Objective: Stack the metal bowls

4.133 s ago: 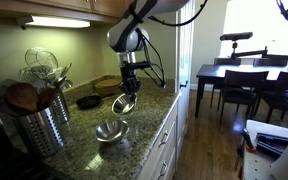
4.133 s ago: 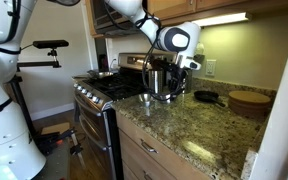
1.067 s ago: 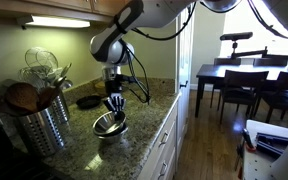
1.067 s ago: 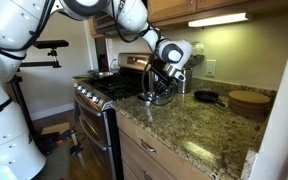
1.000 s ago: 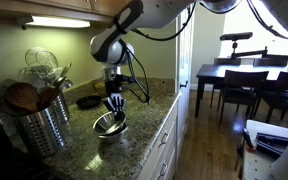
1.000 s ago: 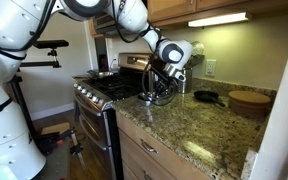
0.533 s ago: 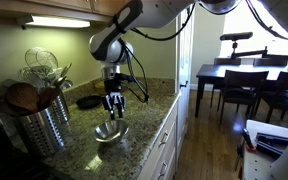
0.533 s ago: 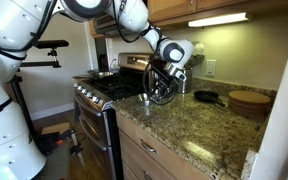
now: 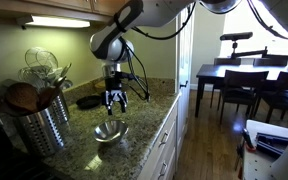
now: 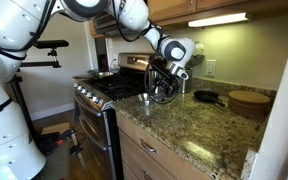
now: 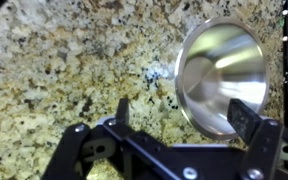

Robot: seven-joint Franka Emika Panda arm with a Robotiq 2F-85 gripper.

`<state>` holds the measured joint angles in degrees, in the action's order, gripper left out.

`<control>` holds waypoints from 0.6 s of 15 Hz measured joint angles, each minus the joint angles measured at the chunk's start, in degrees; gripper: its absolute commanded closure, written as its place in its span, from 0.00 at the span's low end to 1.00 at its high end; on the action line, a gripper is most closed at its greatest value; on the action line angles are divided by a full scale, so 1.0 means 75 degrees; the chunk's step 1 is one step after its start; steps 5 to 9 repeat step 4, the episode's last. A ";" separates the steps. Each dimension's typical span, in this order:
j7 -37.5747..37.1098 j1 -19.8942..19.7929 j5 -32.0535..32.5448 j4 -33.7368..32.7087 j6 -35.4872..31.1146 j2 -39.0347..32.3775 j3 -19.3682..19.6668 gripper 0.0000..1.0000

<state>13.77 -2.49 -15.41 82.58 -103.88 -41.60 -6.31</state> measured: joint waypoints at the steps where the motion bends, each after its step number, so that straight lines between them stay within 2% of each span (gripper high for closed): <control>1: 0.0001 0.0001 0.0000 0.0000 0.0000 -0.0012 -0.0002 0.00; 9: 0.0002 0.0008 0.0000 0.0000 -0.0001 -0.0049 -0.0011 0.00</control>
